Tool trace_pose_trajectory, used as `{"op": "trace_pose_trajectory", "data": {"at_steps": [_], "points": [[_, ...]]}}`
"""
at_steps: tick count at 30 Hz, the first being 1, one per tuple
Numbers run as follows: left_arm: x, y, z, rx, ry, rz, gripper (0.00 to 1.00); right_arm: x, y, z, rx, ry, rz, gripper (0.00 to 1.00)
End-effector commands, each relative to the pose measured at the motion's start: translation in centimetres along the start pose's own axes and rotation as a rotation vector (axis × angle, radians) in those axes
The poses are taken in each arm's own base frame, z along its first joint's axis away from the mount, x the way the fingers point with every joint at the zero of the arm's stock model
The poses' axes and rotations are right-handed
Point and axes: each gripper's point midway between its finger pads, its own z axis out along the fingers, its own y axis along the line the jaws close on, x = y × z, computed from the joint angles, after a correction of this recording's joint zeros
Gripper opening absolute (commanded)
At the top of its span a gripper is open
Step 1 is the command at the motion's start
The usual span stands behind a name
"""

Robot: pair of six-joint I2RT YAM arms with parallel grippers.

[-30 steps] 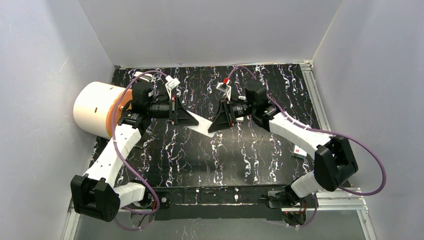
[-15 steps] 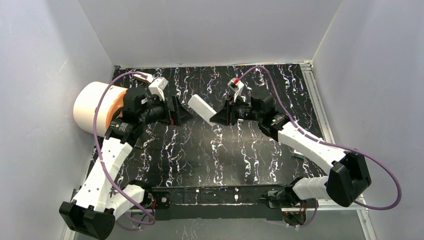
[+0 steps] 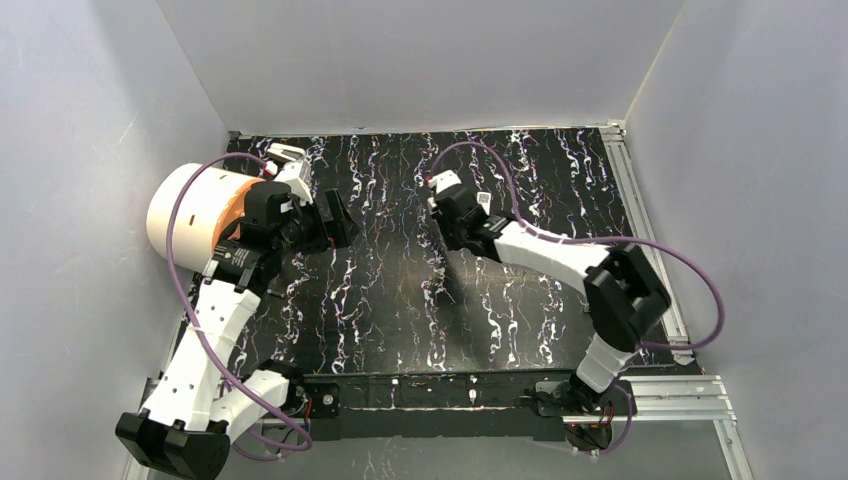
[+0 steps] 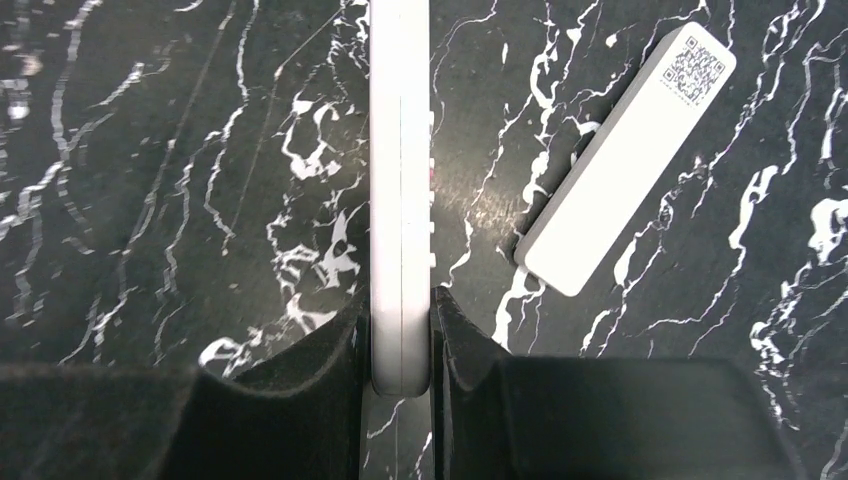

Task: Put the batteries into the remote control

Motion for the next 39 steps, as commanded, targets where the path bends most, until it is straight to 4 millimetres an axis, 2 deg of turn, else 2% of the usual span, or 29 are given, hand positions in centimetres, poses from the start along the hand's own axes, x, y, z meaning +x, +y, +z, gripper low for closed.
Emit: {"op": "trace_pose_trajectory", "data": {"at_steps": [1, 10, 11, 13, 15, 19, 23, 26, 29, 32, 34, 39], "points": [[-0.2, 0.3, -0.6, -0.035, 0.005, -0.018, 0.98, -1.4, -1.4, 0.8, 0.193, -0.01, -0.103, 0.01], [-0.5, 0.7, -1.0, -0.077, 0.012, -0.028, 0.99, 2.1, -1.7, 2.7, 0.439, 0.054, -0.301, 0.01], [-0.6, 0.9, -1.3, -0.095, 0.012, -0.034, 0.98, 2.6, -1.5, 2.9, 0.441, 0.068, -0.322, 0.07], [-1.0, 1.4, -1.8, -0.13, -0.006, -0.039, 0.98, 3.5, -0.7, 3.1, 0.423, 0.083, -0.356, 0.29], [-1.4, 1.4, -2.4, -0.139, -0.017, -0.044, 0.98, 3.8, 0.2, 3.1, 0.38, 0.087, -0.367, 0.41], [-1.8, 1.0, -3.4, -0.134, -0.029, -0.042, 0.99, 4.5, 2.8, 3.1, 0.208, 0.112, -0.364, 0.59], [-2.3, -0.1, -4.4, -0.08, -0.028, 0.003, 0.98, 4.4, 4.1, 2.0, 0.103, 0.116, -0.353, 0.74], [-2.8, -0.2, -5.4, -0.087, -0.032, 0.027, 0.99, 2.9, 4.8, 0.1, 0.042, 0.065, -0.294, 0.78], [-3.3, 0.0, -6.3, -0.108, -0.058, 0.028, 0.98, 0.7, 3.7, -2.8, 0.056, -0.014, -0.198, 0.79], [-3.5, -0.1, -7.3, -0.103, -0.098, 0.016, 0.98, -1.1, 0.6, -6.6, 0.145, -0.109, -0.082, 0.79], [-3.7, 0.3, -8.2, -0.122, -0.144, 0.007, 0.98, -2.3, -2.2, -10.4, 0.231, -0.198, -0.004, 0.8], [-3.2, 0.9, -9.8, -0.13, -0.203, 0.003, 0.99, -2.2, -9.0, -18.7, 0.431, -0.31, 0.044, 0.89]]}}
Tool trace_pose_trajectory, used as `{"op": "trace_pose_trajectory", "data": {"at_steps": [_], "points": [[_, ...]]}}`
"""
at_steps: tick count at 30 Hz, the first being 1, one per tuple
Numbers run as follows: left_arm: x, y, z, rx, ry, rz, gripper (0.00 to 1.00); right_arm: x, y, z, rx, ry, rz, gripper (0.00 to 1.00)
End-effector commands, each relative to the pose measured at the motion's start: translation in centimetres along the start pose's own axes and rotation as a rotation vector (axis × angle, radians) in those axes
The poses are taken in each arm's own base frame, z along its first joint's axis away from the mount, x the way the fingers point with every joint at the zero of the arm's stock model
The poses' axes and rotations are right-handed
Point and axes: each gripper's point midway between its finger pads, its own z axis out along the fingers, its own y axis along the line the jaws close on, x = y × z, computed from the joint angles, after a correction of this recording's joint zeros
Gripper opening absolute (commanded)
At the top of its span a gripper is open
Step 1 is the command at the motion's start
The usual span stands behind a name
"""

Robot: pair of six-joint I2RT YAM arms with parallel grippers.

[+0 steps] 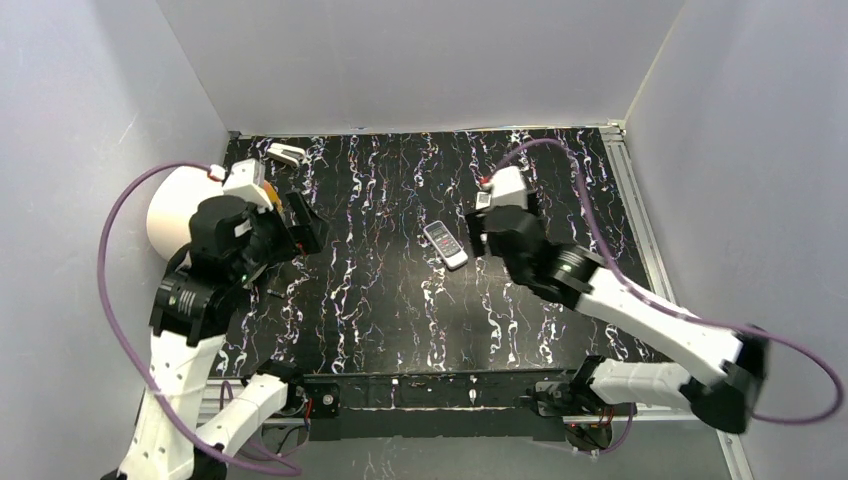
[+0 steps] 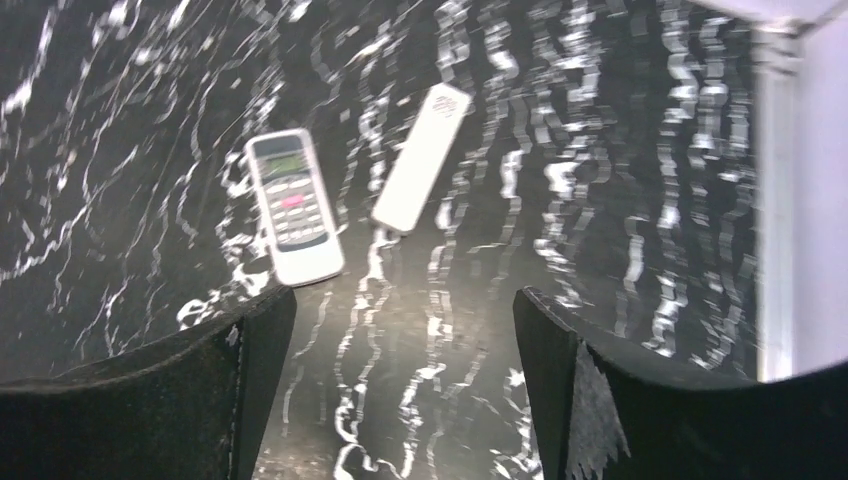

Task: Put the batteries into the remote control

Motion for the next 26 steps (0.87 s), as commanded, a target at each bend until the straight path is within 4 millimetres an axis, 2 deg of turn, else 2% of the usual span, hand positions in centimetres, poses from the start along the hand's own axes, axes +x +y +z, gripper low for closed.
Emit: {"op": "trace_pose_trajectory", "data": {"at_steps": [1, 4, 7, 9, 13, 19, 26], "points": [[0.4, 1.2, -1.7, -0.034, -0.052, -0.001, 0.98, -0.9, -8.4, -5.5, 0.257, -0.073, 0.037, 0.92], [0.7, 1.6, -2.9, -0.03, -0.091, 0.002, 0.98, -2.5, -12.4, -9.3, 0.348, -0.134, 0.063, 0.98], [0.4, 2.0, -4.6, -0.032, -0.157, 0.008, 0.98, -4.4, -15.5, -12.9, 0.399, -0.211, 0.124, 0.99], [0.0, 2.4, -6.0, -0.035, -0.213, 0.009, 0.98, -5.5, -16.7, -14.8, 0.383, -0.265, 0.153, 0.99], [-0.6, 3.5, -9.0, -0.058, -0.335, 0.0, 0.99, -7.6, -18.3, -17.4, 0.357, -0.361, 0.168, 0.99], [-0.4, 4.2, -10.8, -0.065, -0.39, 0.015, 0.99, -10.0, -19.9, -19.8, 0.361, -0.442, 0.226, 0.99], [-0.1, 4.4, -10.7, -0.077, -0.378, 0.021, 0.98, -10.6, -20.0, -20.2, 0.348, -0.471, 0.259, 0.99]]}}
